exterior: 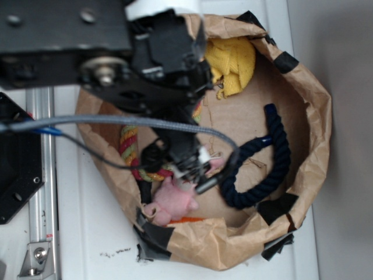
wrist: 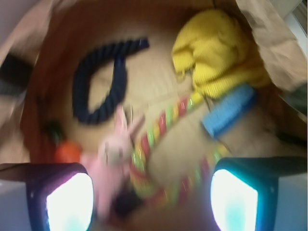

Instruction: Grab the blue rope.

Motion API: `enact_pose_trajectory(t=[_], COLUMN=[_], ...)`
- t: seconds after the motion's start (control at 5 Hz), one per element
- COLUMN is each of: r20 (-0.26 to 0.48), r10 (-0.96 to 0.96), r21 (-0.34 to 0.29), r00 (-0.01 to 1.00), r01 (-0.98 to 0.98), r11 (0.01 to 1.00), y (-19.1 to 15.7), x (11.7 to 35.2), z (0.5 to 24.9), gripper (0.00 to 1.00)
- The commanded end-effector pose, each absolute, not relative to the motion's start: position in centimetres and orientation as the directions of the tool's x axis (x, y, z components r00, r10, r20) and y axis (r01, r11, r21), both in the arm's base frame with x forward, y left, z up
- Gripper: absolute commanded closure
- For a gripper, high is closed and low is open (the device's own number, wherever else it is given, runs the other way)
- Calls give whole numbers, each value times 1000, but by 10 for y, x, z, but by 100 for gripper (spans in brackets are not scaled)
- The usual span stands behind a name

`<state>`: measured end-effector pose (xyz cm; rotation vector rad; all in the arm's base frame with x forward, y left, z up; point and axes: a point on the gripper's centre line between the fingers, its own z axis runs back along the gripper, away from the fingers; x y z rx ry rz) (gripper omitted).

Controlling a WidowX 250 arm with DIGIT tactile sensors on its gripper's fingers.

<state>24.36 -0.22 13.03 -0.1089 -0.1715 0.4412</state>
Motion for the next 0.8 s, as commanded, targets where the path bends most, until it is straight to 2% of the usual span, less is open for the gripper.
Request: enact_pose_trajectory(t=[0.0,0.2,0.4,0.6], r20=[164,168,147,111], r10=[457,511,498,481], r21=[-81,-56,-85,-79], r00=[874,843,855,870], r01=[-450,-509,-491,-475], r11=[890,859,867,877], y=[-25,-27,-36,-44], x=[286,299,314,313], z=[90,73,52,26], gripper=[0,0,0,0])
